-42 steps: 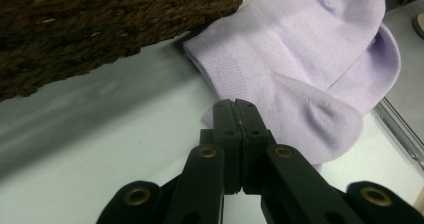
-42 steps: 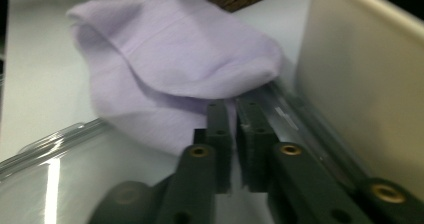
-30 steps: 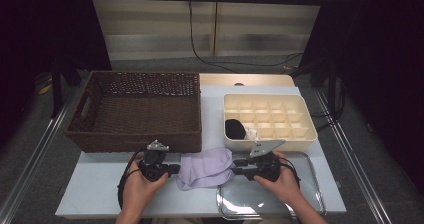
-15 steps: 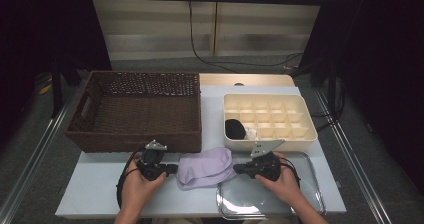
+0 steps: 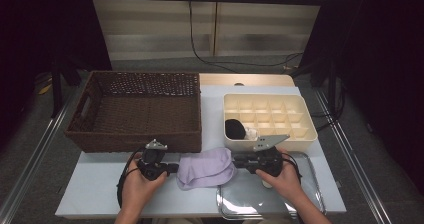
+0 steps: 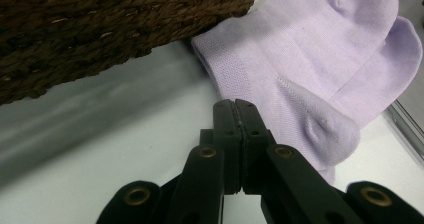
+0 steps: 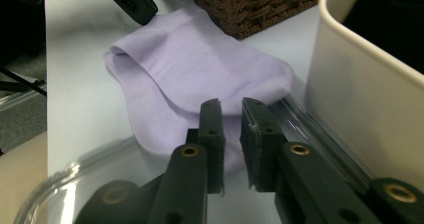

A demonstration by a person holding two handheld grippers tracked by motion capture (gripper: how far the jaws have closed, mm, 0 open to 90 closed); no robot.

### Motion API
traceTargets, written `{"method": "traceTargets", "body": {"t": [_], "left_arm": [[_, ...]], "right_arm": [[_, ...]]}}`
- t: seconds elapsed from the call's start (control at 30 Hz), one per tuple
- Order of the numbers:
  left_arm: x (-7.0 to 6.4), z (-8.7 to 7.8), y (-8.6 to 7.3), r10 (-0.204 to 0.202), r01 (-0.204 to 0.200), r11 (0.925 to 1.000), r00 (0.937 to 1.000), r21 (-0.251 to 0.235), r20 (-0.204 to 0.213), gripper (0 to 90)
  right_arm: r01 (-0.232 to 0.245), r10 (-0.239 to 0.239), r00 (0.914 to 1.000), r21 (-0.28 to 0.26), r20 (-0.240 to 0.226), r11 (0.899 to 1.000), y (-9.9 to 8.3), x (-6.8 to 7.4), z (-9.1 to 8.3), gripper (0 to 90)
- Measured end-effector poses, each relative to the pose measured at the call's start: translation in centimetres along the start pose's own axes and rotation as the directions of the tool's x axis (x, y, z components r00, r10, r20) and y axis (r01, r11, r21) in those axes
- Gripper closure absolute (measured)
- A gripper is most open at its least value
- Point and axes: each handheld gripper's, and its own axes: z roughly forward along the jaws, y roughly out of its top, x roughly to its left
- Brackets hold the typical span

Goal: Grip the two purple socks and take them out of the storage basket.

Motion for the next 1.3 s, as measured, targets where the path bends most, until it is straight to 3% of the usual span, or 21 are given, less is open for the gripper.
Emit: {"method": "traceTargets", "body": {"t": [0.1, 0.27, 0.37, 0.4, 0.43, 0.53, 0.77, 1.03, 1.17, 1.3], "left_arm": [[0.0, 0.0, 0.0, -0.002, 0.002, 0.9999, 1.0, -0.01, 0.004, 89.2], [0.1, 0.0, 0.0, 0.001, -0.001, 1.0, 0.9999, -0.005, 0.01, 89.1], [-0.1, 0.2, 0.1, 0.003, -0.003, 1.0, 1.0, -0.008, 0.007, 88.9], [-0.1, 0.2, 0.1, 0.003, -0.003, 1.0, 1.0, -0.008, 0.007, 88.8], [-0.1, 0.2, 0.1, 0.005, -0.005, 0.9999, 1.0, -0.009, 0.003, 88.6], [0.0, 0.2, 0.0, 0.003, -0.003, 0.9999, 1.0, -0.012, 0.005, 88.4], [0.1, -0.1, 0.1, 0.0, 0.0, 0.9997, 1.0, -0.023, 0.008, 88.4], [-0.2, -0.6, 0.3, 0.011, -0.01, 0.9985, 0.9999, -0.054, 0.007, 88.7], [-0.2, -0.6, 0.3, 0.016, -0.016, 0.9988, 0.9999, -0.045, -0.001, 89.2], [0.0, -0.2, 0.3, 0.017, -0.017, 0.9981, 0.9998, -0.059, -0.006, 88.3]], "right_arm": [[-0.021, 0.021, 0.9998, -0.018, -0.005, 1.0, 0.3, -0.2, 0.7, 65.7], [-0.036, 0.036, 0.9993, 0.012, -0.001, 0.999, -0.2, -0.5, 1.8, 65.7], [-0.041, 0.042, 0.999, 0.04, -0.015, 0.998, -0.5, -0.7, 2.7, 77.1], [-0.041, 0.042, 0.999, 0.04, -0.015, 0.998, -0.5, -0.7, 2.7, 77.1], [-0.021, 0.021, 0.9997, 0.063, -0.009, 0.998, -0.6, -0.6, 3.1, 85.2], [-0.005, 0.006, 0.9999, 0.066, -0.014, 0.998, -0.5, -0.4, 3.2, 88.9], [-0.014, 0.016, 0.9992, 0.044, -0.038, 0.999, -0.1, -0.2, 2.5, 90.0], [-0.035, 0.034, 0.9972, -0.018, -0.067, 0.999, -0.1, 1.1, -0.1, 90.0], [-0.057, 0.057, 0.9943, 0.0, -0.09, 0.998, -0.9, 1.6, -0.5, 90.0], [-0.073, 0.079, 0.9903, 0.053, -0.115, 0.996, -2.8, 2.2, -0.3, 89.5]]}}
